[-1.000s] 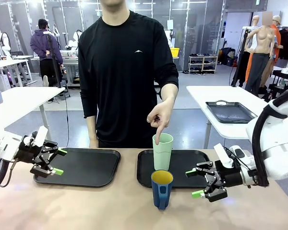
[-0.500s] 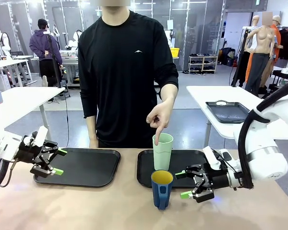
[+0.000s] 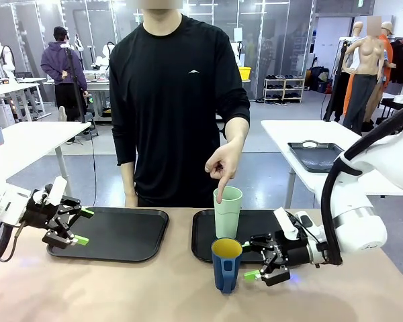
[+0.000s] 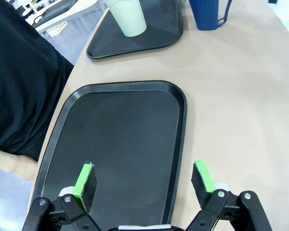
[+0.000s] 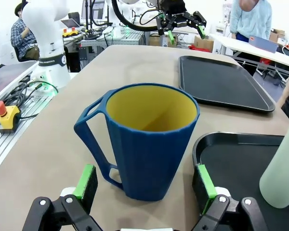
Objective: Sort and store the cups by type.
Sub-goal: Pick up the Handle plastic cup and place it into the empty Flat Tray.
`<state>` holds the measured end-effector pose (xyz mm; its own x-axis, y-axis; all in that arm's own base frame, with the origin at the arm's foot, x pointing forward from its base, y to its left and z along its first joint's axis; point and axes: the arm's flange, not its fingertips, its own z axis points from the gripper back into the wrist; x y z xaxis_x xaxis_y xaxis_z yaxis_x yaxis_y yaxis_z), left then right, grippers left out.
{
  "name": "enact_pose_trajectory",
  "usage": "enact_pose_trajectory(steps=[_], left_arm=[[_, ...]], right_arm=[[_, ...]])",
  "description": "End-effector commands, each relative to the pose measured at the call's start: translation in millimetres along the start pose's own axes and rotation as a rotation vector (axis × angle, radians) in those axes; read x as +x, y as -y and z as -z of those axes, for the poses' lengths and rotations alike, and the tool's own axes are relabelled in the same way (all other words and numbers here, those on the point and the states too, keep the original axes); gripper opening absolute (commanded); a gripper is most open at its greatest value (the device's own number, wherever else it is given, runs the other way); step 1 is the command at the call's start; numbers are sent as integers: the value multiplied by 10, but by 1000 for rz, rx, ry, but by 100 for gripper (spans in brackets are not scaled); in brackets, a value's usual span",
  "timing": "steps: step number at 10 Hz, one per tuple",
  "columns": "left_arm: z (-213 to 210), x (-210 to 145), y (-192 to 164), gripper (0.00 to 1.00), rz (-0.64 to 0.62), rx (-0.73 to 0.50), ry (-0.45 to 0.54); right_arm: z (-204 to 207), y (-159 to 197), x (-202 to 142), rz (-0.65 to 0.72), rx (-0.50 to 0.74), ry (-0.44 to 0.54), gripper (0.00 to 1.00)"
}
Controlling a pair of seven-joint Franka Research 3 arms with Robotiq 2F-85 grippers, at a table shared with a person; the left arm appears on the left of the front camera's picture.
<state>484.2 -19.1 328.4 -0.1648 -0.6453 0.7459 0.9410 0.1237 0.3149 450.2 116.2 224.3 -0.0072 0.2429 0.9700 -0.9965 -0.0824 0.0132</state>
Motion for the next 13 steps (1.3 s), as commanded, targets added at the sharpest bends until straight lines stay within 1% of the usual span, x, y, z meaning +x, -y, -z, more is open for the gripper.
enact_pose_trajectory(steps=[1,5,7,13], left_arm=[[-10,1,0,100,2,-4,17],[-10,1,0,100,2,-4,17],[-10,1,0,100,2,-4,17],[-10,1,0,100,2,-4,17]], right_arm=[[135,80,-38,-39,5,35,100],[356,165,-86,-26,55,54,100],[436,186,-98,-28,83,94,100],[598,226,-107,-23,127,107,100]])
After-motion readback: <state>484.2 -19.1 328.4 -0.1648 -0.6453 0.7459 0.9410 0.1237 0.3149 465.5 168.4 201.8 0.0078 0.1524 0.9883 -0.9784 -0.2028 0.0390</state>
